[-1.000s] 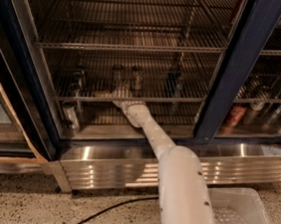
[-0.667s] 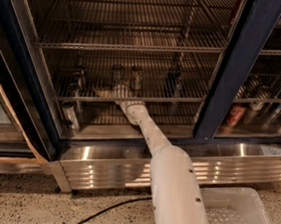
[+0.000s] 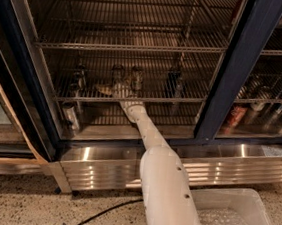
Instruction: Pick 7up can from bottom shelf of fridge
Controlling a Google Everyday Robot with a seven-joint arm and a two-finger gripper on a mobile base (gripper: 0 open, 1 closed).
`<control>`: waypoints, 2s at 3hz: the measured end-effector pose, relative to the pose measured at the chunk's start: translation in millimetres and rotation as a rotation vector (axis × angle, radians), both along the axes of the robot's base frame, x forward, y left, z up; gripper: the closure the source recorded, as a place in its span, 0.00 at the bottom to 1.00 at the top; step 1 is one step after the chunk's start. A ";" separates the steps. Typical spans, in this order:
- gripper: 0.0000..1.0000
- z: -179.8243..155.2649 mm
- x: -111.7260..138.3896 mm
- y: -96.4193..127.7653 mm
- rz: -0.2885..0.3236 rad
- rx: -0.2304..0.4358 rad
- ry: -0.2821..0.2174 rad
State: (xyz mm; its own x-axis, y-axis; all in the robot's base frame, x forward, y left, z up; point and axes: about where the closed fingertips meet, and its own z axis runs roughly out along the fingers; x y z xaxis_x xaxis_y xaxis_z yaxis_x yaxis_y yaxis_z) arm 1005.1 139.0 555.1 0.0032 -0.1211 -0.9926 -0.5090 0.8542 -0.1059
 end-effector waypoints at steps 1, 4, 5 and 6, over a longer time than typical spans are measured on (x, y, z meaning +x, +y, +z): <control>0.00 0.2 5.6 -2.7 -0.016 0.001 -0.004; 0.07 -2.7 7.1 -9.0 -0.036 0.011 -0.007; 0.11 -3.2 4.1 -9.0 -0.026 0.028 -0.011; 0.09 -3.2 4.1 -9.0 -0.026 0.028 -0.011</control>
Offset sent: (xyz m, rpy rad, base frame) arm 0.0148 -0.0119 0.0002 0.0047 -0.0136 -0.0440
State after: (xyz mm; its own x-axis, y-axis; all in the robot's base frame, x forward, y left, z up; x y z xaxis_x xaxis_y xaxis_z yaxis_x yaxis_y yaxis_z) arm 1009.2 130.0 551.9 0.0118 -0.0935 -0.9956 -0.4857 0.8698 -0.0874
